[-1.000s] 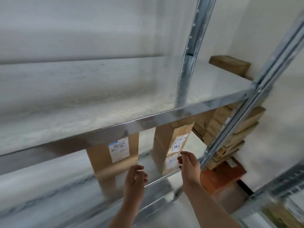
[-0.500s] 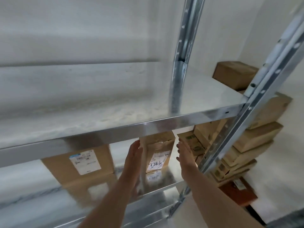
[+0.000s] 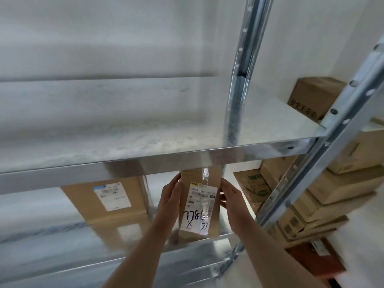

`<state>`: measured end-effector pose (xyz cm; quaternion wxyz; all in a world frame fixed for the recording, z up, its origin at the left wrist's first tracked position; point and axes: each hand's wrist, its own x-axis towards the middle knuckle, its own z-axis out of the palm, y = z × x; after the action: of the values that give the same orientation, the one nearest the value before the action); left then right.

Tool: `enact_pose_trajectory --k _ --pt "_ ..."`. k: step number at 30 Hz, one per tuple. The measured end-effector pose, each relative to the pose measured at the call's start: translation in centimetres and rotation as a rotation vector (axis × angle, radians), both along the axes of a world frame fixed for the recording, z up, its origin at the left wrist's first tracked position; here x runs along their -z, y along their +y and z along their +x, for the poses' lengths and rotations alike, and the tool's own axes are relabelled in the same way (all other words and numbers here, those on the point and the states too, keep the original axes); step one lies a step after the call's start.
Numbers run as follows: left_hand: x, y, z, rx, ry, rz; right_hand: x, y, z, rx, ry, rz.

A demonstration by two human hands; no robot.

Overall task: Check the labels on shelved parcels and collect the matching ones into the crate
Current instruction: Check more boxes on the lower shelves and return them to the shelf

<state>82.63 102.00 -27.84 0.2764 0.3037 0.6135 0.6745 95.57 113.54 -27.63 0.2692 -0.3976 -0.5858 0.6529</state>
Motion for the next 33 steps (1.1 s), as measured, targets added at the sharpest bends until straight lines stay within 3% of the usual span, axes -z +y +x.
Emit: enact_pose_trajectory --k 8,15,23,29,33 --pt "-1.6 -5.4 1.2 0.006 -0.168 0.104 -2.2 -6.5 0.6 -0.041 0.189 0.010" --pt "-1.4 -12.0 2.5 0.095 -0.316 0.081 -0.3 -13.1 1.7 -0.132 0.213 -0.347" --pt "-2.0 -16.1 3.0 0.134 -0.357 0.073 -1.0 -17.5 2.2 -0.133 0.304 -0.487" --pt "-3.2 -15.5 3.3 0.102 -0.373 0.102 -1.9 -16.4 2.0 -0.213 0.298 -0.446" --pt "-4.1 -14.4 3.8 0.085 -0.348 0.081 -1.7 -14.0 2.4 -0.173 0.175 -0.240"
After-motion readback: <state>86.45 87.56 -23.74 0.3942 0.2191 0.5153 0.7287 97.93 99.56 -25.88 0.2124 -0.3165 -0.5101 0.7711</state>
